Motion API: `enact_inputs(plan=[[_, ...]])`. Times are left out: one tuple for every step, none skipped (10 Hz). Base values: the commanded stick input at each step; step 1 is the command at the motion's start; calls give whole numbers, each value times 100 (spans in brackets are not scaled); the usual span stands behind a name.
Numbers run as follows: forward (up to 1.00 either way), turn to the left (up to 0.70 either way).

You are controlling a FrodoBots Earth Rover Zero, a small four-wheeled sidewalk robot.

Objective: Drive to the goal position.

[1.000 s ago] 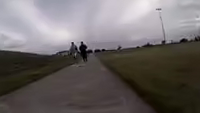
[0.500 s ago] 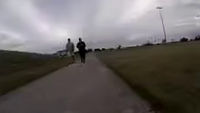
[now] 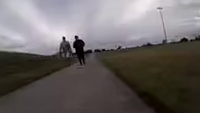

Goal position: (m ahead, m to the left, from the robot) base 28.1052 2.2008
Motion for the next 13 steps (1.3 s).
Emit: enact_inputs(plan=[[70, 0], [70, 0], [70, 0], [70, 0], [70, 0], [70, 0], [70, 0], [70, 0], [70, 0], [70, 0], [70, 0], [70, 0], [70, 0]])
